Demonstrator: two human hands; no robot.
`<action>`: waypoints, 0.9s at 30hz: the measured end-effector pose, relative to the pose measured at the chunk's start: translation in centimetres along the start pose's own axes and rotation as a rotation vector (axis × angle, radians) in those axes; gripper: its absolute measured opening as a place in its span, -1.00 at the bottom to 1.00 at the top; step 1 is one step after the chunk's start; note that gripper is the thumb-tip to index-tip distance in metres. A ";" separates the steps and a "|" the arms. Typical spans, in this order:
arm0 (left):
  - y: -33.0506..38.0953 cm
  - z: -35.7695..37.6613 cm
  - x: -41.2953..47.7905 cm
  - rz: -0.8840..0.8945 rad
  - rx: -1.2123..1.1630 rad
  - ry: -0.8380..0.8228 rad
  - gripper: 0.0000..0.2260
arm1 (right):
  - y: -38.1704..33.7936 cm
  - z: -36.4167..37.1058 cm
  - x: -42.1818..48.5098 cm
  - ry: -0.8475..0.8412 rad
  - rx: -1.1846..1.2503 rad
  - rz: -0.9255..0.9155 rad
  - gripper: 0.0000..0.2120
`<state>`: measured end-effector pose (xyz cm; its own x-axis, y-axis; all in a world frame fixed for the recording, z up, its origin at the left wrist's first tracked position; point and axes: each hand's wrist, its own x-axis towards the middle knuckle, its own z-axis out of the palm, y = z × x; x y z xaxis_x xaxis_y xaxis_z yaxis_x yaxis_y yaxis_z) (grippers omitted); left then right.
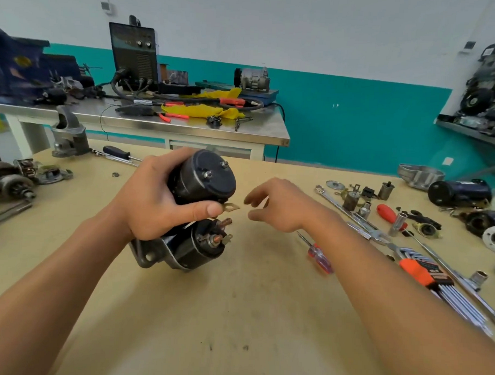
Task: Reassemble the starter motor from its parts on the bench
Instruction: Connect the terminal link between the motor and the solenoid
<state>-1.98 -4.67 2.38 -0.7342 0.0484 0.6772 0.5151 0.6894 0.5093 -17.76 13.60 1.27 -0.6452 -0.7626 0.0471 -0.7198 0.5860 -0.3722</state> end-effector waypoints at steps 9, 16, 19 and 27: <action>-0.2 0.0 -0.1 0.028 -0.018 -0.006 -0.47 | -2.9 3.8 2.7 -0.077 -0.172 -0.096 -0.81; -0.4 0.1 0.0 0.021 -0.011 -0.016 -0.49 | -2.1 2.9 -1.0 -0.061 -0.056 -0.061 -0.80; -0.7 0.1 0.2 0.007 -0.002 -0.030 -0.49 | -2.0 1.6 -3.2 -0.015 0.448 -0.074 -0.85; -0.6 0.1 0.2 0.013 -0.005 -0.030 -0.49 | -2.9 2.0 -5.0 0.107 0.560 -0.241 -0.89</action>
<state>-2.51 -5.00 2.12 -0.7405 0.0792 0.6674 0.5267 0.6853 0.5030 -11.96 15.18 0.29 -0.5242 -0.8068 0.2726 -0.6236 0.1457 -0.7680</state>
